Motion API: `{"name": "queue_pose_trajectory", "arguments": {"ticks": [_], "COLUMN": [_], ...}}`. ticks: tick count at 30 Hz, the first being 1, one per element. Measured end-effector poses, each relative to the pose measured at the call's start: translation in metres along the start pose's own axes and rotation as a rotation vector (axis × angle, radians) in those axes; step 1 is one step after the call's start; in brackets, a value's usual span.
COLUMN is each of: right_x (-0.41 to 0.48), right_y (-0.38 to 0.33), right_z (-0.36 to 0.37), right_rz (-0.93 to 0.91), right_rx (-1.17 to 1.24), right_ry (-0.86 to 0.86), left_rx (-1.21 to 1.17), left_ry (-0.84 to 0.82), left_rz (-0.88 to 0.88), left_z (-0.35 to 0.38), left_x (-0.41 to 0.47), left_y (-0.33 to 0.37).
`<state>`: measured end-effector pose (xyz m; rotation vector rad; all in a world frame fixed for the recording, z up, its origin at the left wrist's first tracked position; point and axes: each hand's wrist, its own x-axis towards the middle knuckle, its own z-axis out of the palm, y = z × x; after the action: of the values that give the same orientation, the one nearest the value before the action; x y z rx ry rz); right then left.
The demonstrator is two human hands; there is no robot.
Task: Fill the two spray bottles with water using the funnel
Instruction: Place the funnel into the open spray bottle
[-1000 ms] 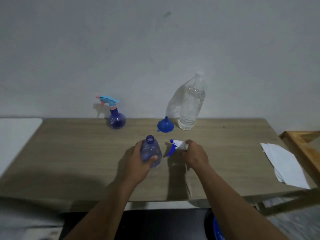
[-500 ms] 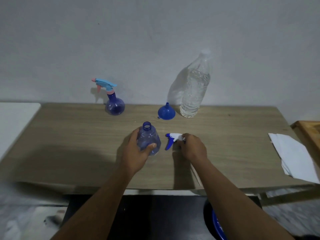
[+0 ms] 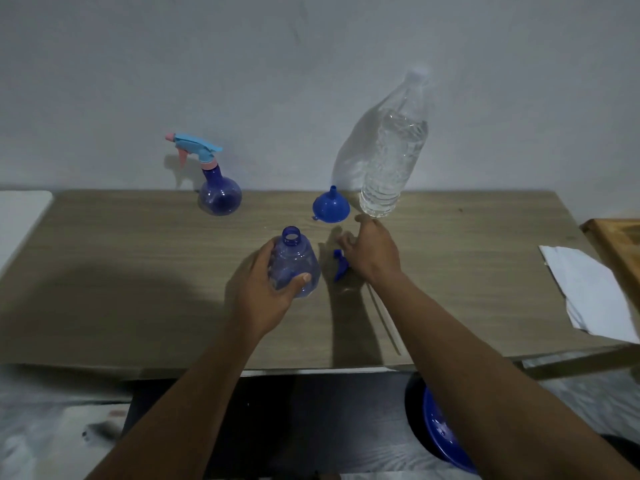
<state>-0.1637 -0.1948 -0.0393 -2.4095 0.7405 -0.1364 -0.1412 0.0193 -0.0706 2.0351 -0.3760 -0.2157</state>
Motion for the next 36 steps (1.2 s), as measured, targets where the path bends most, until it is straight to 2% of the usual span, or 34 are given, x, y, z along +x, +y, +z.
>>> {"name": "queue_pose_trajectory", "arguments": {"ticks": [4, 8, 14, 23, 25, 30, 36], "right_x": [0.042, 0.080, 0.106, 0.105, 0.097, 0.069, 0.030], "right_y": [-0.015, -0.020, -0.019, -0.020, -0.023, -0.032, -0.052], "right_z": [0.015, 0.032, 0.052, 0.029, 0.020, -0.011, -0.056], "right_rz": [-0.035, 0.071, 0.016, -0.047, -0.041, -0.029, -0.091], "right_rx": [0.128, 0.304, 0.020, -0.069, -0.018, 0.303, 0.539], "right_ry": [-0.087, -0.080, -0.080, -0.151, -0.143, -0.068, -0.092], "left_rx": [-0.035, -0.118, -0.182, -0.197, -0.182, -0.154, -0.082], "left_ry": [0.041, 0.035, -0.011, -0.012, -0.001, 0.019, 0.011], "left_rz": [0.044, 0.030, -0.018, -0.030, -0.023, -0.023, -0.018], "left_z": [0.001, 0.004, 0.001, -0.002, -0.002, -0.003, -0.008], "left_x": [0.002, 0.002, 0.003, -0.001, -0.002, -0.005, -0.010], "left_y": [-0.006, -0.005, -0.002, 0.008, 0.008, 0.014, 0.025]}}
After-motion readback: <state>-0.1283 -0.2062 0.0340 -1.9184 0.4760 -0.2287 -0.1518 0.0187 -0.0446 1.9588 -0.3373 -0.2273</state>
